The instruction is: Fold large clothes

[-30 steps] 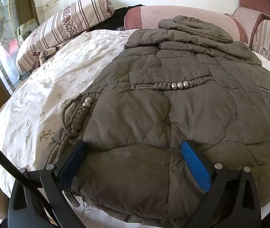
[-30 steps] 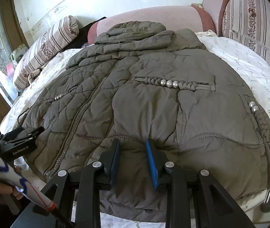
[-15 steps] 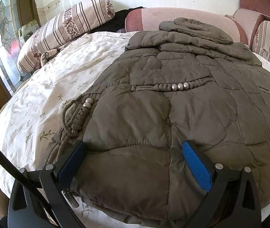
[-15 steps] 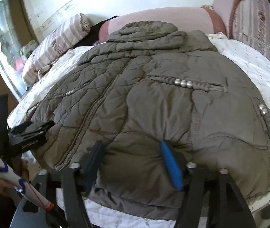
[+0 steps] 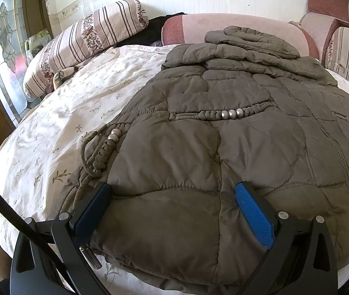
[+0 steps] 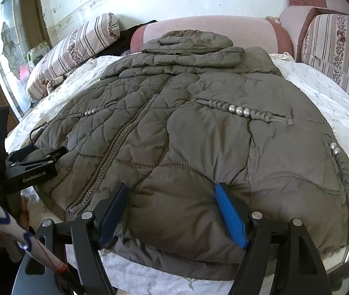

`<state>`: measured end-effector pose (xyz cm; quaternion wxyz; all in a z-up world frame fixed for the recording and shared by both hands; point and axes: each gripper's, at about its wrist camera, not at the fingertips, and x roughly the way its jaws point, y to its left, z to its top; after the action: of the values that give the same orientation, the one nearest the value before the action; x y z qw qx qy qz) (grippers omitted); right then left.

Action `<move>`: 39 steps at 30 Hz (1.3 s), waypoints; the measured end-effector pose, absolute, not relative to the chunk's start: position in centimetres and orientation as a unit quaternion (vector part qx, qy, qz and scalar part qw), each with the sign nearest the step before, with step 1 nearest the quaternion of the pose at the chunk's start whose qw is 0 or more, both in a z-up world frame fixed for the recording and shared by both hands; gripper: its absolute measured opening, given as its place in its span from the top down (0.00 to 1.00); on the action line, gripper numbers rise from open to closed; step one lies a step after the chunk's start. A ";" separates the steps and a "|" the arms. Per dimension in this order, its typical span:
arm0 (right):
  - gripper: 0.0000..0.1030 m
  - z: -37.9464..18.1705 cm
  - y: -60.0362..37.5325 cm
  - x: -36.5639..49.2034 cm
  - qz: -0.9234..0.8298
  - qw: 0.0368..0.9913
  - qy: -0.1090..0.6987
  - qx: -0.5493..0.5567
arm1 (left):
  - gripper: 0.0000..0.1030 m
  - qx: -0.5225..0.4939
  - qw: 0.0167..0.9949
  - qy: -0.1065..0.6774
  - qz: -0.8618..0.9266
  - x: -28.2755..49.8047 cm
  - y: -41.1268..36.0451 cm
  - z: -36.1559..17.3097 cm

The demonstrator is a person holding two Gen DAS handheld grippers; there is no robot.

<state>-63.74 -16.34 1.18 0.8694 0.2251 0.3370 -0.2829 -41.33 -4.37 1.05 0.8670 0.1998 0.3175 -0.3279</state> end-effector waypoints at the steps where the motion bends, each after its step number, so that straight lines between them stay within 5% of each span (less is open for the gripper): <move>1: 0.25 1.4 -16.3 -63.9 -0.282 0.869 0.340 0.221 | 0.01 0.200 0.867 0.317 -0.329 -41.3 -4.3 1.1; 10: 0.25 4.6 -21.2 -70.5 -0.340 0.861 0.226 0.304 | 0.02 0.193 0.852 0.326 -0.362 -40.9 -1.9 3.2; 17: 0.26 3.9 -26.2 -79.3 -0.443 0.785 0.149 0.407 | 0.02 0.067 0.857 0.390 -0.330 -34.4 5.0 4.9; 22: 0.31 1.7 -27.8 -81.4 -0.442 0.747 0.143 0.476 | 0.21 -0.070 0.800 0.491 -0.338 -29.0 8.0 2.6; 24: 0.32 1.3 -27.9 -81.2 -0.431 0.745 0.142 0.489 | 0.21 -0.084 0.797 0.492 -0.341 -28.8 8.1 2.3; 28: 0.33 0.8 -28.0 -81.1 -0.428 0.741 0.145 0.498 | 0.43 -0.071 0.789 0.475 -0.383 -30.1 6.6 3.0; 39: 0.34 -1.6 -26.8 -80.3 -0.348 0.740 0.140 0.558 | 0.45 -0.062 0.769 0.496 -0.399 -32.5 5.4 1.6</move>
<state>-80.26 -26.83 -1.64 0.7402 0.5578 0.1400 -0.3482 -32.53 5.35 1.60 0.7689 -0.0622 0.4956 -0.3992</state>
